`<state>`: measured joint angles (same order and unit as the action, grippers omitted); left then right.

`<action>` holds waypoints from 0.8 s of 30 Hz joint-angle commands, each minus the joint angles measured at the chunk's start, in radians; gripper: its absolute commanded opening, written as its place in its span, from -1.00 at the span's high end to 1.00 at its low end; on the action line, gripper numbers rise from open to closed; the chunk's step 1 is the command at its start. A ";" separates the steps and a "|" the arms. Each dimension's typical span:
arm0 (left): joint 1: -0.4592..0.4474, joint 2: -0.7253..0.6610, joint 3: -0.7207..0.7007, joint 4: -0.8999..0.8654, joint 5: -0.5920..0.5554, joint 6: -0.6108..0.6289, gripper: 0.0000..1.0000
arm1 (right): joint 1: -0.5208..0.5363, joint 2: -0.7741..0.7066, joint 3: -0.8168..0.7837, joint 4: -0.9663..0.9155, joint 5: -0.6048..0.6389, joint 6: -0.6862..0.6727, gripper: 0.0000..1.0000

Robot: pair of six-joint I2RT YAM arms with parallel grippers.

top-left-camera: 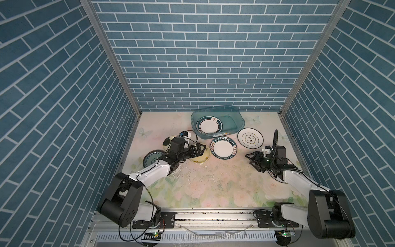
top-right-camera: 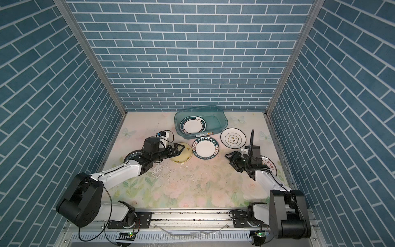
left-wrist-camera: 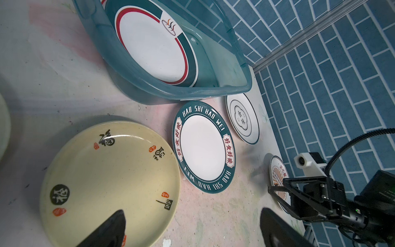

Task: Place the plates into the plastic bin on the countertop
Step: Pick up the plate from the center of the table.

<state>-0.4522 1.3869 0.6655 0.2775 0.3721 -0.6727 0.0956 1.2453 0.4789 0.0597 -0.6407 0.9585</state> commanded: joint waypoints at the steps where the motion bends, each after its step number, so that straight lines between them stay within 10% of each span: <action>1: -0.004 0.007 -0.018 0.040 0.019 -0.009 -0.99 | 0.036 0.072 0.036 0.176 0.013 0.065 -0.21; 24: -0.004 -0.001 -0.013 0.015 0.011 -0.005 -0.99 | 0.200 0.557 0.211 0.468 0.082 0.111 0.23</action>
<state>-0.4522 1.3869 0.6613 0.2977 0.3859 -0.6846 0.2886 1.7767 0.6659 0.4957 -0.5854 1.0481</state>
